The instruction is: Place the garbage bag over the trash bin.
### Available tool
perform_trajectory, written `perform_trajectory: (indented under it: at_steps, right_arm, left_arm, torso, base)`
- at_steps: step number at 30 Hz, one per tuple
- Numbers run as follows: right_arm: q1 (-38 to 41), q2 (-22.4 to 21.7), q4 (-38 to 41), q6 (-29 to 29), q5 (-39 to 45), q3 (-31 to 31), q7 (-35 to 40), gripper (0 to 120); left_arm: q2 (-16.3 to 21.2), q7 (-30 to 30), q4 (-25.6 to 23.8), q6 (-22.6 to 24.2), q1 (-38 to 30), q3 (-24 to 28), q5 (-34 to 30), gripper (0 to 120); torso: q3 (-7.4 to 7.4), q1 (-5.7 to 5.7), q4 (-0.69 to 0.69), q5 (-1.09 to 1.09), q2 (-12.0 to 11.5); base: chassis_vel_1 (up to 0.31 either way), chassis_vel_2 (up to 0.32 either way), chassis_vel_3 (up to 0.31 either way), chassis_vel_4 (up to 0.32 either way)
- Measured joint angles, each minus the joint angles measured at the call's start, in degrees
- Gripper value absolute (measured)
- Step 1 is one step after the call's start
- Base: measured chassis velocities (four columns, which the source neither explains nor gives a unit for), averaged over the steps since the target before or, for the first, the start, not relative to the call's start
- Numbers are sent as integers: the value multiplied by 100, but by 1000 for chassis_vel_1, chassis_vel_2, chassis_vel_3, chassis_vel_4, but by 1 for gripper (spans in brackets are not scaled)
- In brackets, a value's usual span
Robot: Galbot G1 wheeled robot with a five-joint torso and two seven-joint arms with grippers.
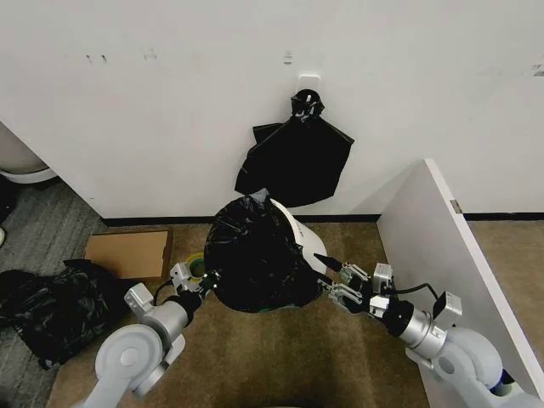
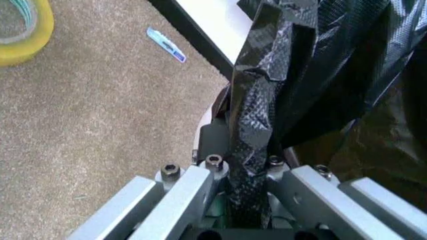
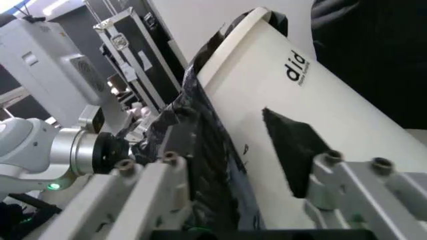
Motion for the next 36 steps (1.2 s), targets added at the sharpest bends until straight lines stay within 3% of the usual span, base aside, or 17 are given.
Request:
perform_trajectory:
  at_steps: [9,29,36]
  right_arm:
    - [-33,8,10,88,1,-7,-41,0]
    - [-95,15,-52,362,126,37,-100,0]
    - [-60,-32,-144,386,86,57,-133,23]
  left_arm:
    - [-2,1,41,-11,-8,5,9,0]
    - [0,1,56,-33,-27,10,15,0]
    - [13,1,48,-34,-34,19,15,0]
  torso:
    - [0,0,0,0,0]
    - [0,0,0,0,0]
    - [0,0,0,0,0]
  base:
    - [0,0,0,0]
    - [0,0,0,0]
    - [0,0,0,0]
